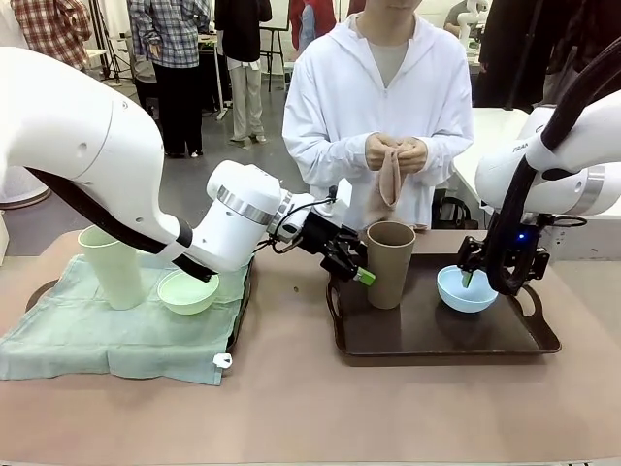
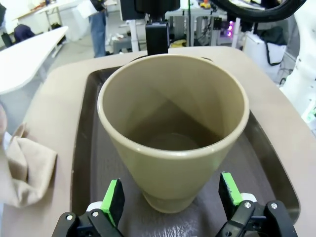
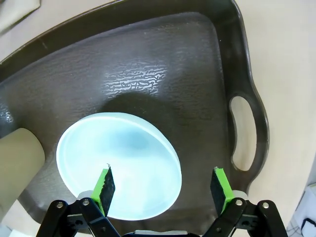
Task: Set up a tray with a mat and arrange the tableware.
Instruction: Pick up the Picnic Bowl and Reusable plastic cup from the Handle tray in front of the human's position and hold them in the air.
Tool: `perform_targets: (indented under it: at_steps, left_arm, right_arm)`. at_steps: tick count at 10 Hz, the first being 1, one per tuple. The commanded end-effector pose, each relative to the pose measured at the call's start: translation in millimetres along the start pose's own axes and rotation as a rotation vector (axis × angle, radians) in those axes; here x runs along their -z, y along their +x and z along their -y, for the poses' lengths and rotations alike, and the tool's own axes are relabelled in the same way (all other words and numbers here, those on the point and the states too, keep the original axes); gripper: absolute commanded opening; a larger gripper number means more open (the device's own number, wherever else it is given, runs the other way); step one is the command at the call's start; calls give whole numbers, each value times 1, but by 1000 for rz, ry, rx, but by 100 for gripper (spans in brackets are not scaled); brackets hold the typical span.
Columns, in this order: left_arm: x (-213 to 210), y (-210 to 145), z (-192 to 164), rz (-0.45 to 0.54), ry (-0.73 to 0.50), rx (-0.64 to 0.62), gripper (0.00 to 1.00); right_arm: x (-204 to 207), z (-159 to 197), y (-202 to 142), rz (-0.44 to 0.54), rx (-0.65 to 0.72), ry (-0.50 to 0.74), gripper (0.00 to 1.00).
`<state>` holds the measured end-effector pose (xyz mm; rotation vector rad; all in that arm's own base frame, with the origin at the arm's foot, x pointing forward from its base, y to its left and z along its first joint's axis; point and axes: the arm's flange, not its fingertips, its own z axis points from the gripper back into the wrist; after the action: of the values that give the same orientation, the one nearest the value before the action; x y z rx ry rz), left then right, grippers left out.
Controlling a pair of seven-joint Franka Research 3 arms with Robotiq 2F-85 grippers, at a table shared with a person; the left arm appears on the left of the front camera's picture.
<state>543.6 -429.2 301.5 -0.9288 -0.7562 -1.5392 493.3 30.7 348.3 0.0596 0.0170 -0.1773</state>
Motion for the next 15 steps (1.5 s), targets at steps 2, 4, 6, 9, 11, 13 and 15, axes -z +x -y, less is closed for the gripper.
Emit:
perform_targets:
  at_steps: [2,4,6,9,11,13,15]
  left_arm:
    - [14,2,-9,-26,-29,13,100]
    - [24,1,-10,-33,-45,18,100]
    - [31,0,-11,-39,-56,19,100]
    - [35,2,-15,-12,-38,32,44]
    - [35,4,-14,-6,-42,30,0]
    - [35,4,-15,-9,-46,24,0]
    - [32,4,-14,-10,-46,15,27]
  right_arm:
    - [2,-2,9,8,10,40,100]
    - [3,-2,11,7,6,48,100]
    - [4,-2,12,7,2,55,100]
    - [4,2,13,7,-33,43,31]
    - [5,1,12,-1,-36,40,0]
    - [5,3,13,-6,-28,38,4]
    - [6,3,12,-9,-21,38,0]
